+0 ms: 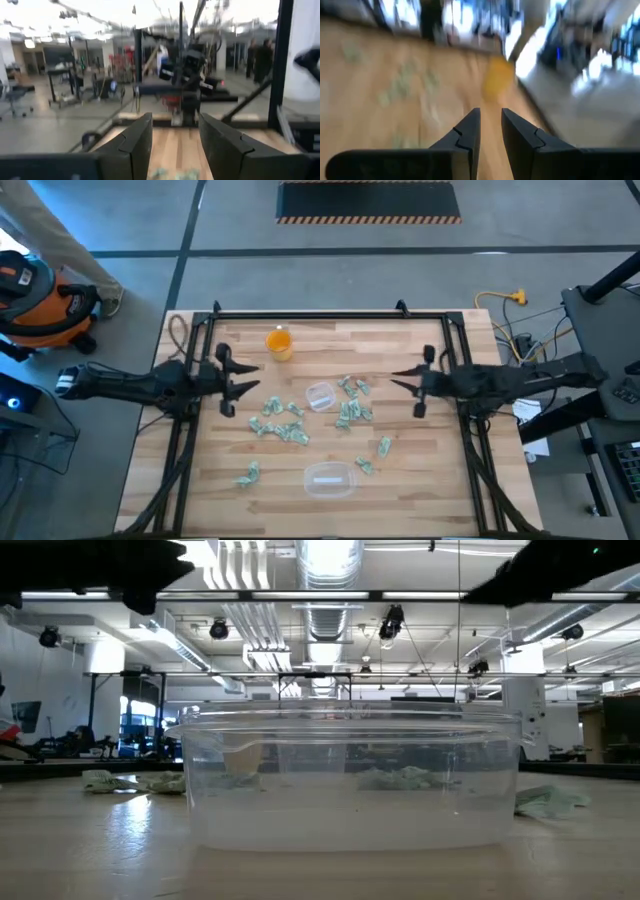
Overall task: Pick and place Stevia / Truvia into bins
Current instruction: Put the white stevia packet into the bottom transparent bin
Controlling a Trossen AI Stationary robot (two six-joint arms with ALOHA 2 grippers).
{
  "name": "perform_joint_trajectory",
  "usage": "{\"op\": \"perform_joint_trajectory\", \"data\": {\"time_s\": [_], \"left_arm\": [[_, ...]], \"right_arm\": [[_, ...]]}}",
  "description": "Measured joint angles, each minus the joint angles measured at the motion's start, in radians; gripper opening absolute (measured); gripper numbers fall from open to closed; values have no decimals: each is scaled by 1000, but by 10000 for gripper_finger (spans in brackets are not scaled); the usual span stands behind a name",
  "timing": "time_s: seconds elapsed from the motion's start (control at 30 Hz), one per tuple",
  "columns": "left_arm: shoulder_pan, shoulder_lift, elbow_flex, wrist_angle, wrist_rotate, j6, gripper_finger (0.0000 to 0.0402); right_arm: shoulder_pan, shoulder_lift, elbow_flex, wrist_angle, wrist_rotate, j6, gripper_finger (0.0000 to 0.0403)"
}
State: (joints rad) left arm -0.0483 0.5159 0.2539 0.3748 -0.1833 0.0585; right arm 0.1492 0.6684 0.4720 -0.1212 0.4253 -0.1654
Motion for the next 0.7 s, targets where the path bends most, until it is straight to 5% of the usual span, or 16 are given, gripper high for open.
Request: {"op": "perform_joint_trajectory", "data": {"time_s": [0.27,0.47,0.7], "left_arm": [[-2,227,2,101,3,-41,145],[-2,332,31,114,3,6,145],[-3,338,37,-18,3,35,145]], "right_arm": [[-53,315,113,-114,164,146,72],[-150,464,166,-107,-40,216,105],[-171,562,178,-96,-69,215,150]]}}
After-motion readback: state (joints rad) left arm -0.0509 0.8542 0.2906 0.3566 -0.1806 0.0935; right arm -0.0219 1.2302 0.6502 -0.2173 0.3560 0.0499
